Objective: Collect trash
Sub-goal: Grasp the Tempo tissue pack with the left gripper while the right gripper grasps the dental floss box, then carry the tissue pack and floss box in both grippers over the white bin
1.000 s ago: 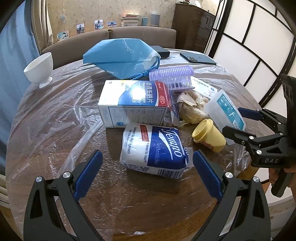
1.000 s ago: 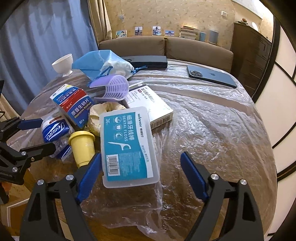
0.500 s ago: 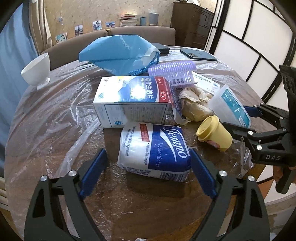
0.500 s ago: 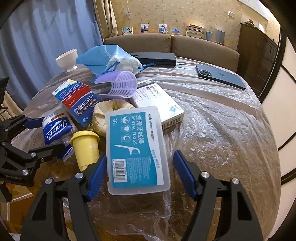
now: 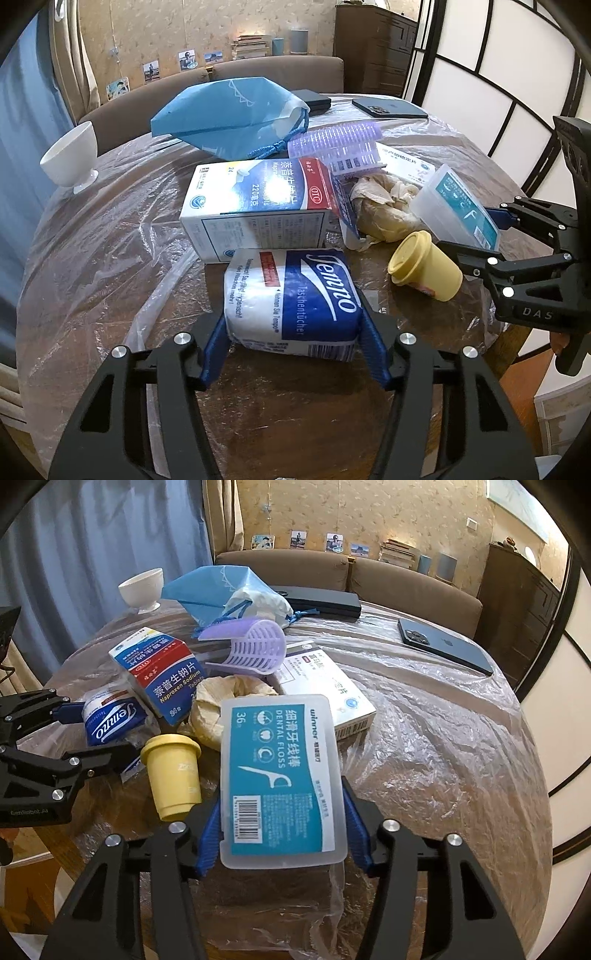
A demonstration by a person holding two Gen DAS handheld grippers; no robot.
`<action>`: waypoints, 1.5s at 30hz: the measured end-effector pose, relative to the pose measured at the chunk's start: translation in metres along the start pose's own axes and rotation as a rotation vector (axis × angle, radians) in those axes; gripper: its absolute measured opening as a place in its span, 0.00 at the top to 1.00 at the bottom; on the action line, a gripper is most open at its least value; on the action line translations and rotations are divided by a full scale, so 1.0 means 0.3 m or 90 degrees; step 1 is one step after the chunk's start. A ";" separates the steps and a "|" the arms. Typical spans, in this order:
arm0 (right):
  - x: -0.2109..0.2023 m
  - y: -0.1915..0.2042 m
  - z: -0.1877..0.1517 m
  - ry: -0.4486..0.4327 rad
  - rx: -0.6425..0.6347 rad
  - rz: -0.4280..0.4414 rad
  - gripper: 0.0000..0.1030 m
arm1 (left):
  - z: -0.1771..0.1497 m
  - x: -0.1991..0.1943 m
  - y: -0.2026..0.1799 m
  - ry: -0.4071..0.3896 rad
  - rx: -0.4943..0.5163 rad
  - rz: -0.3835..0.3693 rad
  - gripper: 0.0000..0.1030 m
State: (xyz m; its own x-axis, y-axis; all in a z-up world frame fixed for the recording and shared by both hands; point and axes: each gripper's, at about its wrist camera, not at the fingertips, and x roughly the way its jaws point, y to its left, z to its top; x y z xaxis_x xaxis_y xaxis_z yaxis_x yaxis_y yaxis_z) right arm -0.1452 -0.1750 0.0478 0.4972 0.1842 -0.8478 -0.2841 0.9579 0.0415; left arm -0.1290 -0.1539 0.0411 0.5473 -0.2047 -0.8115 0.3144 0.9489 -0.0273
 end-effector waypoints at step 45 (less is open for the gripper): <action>-0.160 0.050 -0.117 -0.014 0.066 0.046 0.48 | -0.093 -0.140 0.014 -0.021 -0.053 -0.036 0.45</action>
State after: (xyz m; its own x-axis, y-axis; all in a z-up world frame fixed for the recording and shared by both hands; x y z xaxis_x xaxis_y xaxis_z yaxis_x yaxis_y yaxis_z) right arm -0.2021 -0.1772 0.0707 0.4966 0.2565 -0.8292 -0.2334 0.9596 0.1571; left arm -0.1723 -0.1345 0.0589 0.5562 -0.2648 -0.7877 0.2801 0.9522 -0.1223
